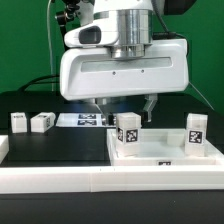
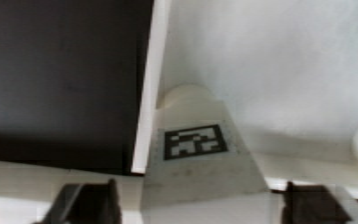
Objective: Assemble square table
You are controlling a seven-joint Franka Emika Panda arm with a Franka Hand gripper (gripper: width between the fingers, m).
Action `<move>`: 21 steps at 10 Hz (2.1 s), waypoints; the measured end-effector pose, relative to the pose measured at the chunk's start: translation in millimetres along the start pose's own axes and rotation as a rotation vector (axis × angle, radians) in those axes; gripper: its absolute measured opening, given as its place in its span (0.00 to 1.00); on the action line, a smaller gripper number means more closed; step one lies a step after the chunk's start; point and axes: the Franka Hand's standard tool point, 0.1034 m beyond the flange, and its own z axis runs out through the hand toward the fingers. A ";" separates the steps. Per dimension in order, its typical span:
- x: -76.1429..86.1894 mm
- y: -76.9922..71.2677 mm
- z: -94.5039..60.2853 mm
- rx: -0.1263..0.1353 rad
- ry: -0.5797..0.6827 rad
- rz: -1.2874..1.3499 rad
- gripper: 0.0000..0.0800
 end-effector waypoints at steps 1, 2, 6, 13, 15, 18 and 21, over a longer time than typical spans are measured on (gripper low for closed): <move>0.0 0.0 0.0 0.000 0.000 0.000 0.36; 0.0 -0.1 0.0 0.000 0.000 0.004 0.36; -0.3 -0.6 0.0 0.006 0.003 0.184 0.36; -2.0 -2.1 1.4 0.025 -0.007 0.930 0.36; -2.1 -4.1 1.8 0.024 -0.016 1.086 0.36; -1.8 -5.3 1.9 0.032 -0.021 1.273 0.36; -1.7 -5.8 2.0 0.041 -0.024 1.328 0.36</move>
Offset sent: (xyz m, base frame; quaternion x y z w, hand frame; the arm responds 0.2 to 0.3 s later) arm 0.0000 0.0000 0.0000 0.0000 0.0000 0.0000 1.0000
